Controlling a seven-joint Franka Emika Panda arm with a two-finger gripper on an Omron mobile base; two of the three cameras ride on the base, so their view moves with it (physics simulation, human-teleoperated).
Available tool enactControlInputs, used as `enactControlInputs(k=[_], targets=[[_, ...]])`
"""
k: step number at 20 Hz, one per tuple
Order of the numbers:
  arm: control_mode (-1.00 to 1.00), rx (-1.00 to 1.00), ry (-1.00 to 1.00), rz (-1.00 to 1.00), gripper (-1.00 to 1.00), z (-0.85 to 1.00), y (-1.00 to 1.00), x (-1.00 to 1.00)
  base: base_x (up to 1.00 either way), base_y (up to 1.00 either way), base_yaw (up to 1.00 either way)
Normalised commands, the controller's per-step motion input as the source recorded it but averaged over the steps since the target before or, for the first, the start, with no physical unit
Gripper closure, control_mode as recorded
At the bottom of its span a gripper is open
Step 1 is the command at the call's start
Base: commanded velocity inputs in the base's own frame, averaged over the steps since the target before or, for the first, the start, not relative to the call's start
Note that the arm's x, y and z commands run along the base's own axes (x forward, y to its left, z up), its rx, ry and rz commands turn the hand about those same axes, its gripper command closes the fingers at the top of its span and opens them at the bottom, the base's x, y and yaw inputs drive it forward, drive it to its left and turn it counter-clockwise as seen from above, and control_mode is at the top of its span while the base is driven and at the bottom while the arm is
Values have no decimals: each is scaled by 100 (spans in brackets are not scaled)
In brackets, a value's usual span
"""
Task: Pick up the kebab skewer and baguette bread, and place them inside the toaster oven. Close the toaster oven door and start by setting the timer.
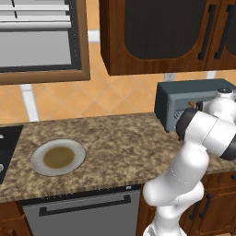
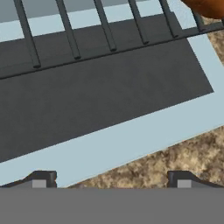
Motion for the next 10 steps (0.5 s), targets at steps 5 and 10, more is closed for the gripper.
enactControlInputs(k=[5, 10], targets=[[-100, 0, 0, -12, -100, -14, 0, 29, 0, 0, 0], [-100, 0, 0, -9, -100, -15, -1, 31, 0, 0, 0]])
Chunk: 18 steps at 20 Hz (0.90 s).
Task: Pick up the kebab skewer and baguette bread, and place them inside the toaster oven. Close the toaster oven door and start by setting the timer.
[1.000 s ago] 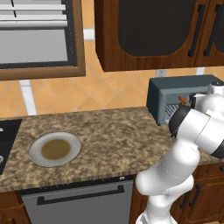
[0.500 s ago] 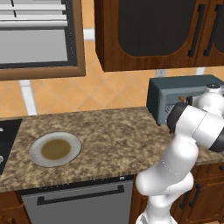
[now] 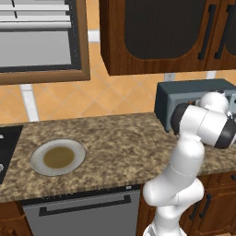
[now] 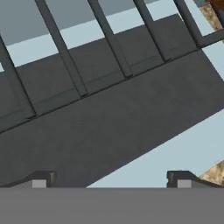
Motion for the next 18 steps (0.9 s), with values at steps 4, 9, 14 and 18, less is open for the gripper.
enactControlInputs(k=[4, 9, 14, 18], targets=[[-100, 0, 0, -7, -100, -8, -3, 35, 0, 0, 0], [-100, 0, -4, -7, -100, -1, -3, 27, 0, 0, 0], [-100, 0, -7, -12, -100, 0, 0, 39, 0, 0, 0], [-100, 0, -8, -15, -100, 0, 0, 28, 0, 0, 0]])
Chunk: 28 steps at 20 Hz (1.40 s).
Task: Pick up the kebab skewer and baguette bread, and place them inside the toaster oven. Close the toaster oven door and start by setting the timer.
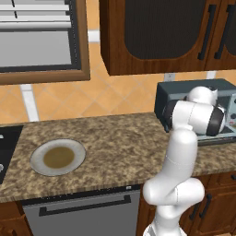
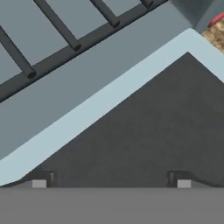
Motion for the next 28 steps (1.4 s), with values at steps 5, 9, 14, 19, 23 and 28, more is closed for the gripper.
enactControlInputs(k=[5, 9, 14, 19, 23, 28], targets=[[-100, 0, -9, -15, -100, 0, 0, 10, 0, 0, 0], [-100, 0, -16, -4, -100, 1, -4, -52, 0, 0, 0], [-100, 0, -15, 0, -100, 14, 0, -86, 0, 0, 0], [-100, 0, -3, 16, -100, 26, 1, -98, 0, 0, 0], [-100, 0, 2, 31, -100, 9, 19, -80, 0, 0, 0], [-100, 0, 4, 34, -100, 0, 48, -39, 0, 0, 0]])
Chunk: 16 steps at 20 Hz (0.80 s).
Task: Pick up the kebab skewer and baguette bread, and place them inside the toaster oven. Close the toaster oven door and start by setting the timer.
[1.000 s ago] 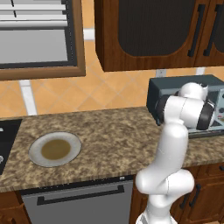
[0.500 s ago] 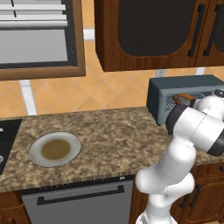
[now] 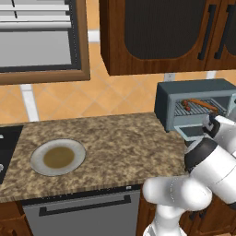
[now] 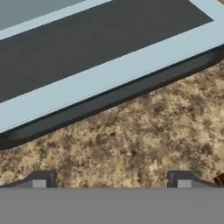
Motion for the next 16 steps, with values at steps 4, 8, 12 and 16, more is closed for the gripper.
enactControlInputs(k=[4, 8, 12, 16], targets=[[-100, 0, 4, 24, -100, 0, 67, 0, 0, 0, 0], [-100, -2, 21, 13, -100, 0, 65, 6, 0, 0, 0], [-100, -1, 15, 6, -100, -14, 41, 0, 0, 0, 0], [-100, 0, 3, 4, -100, -20, 17, 8, 0, 0, 0]])
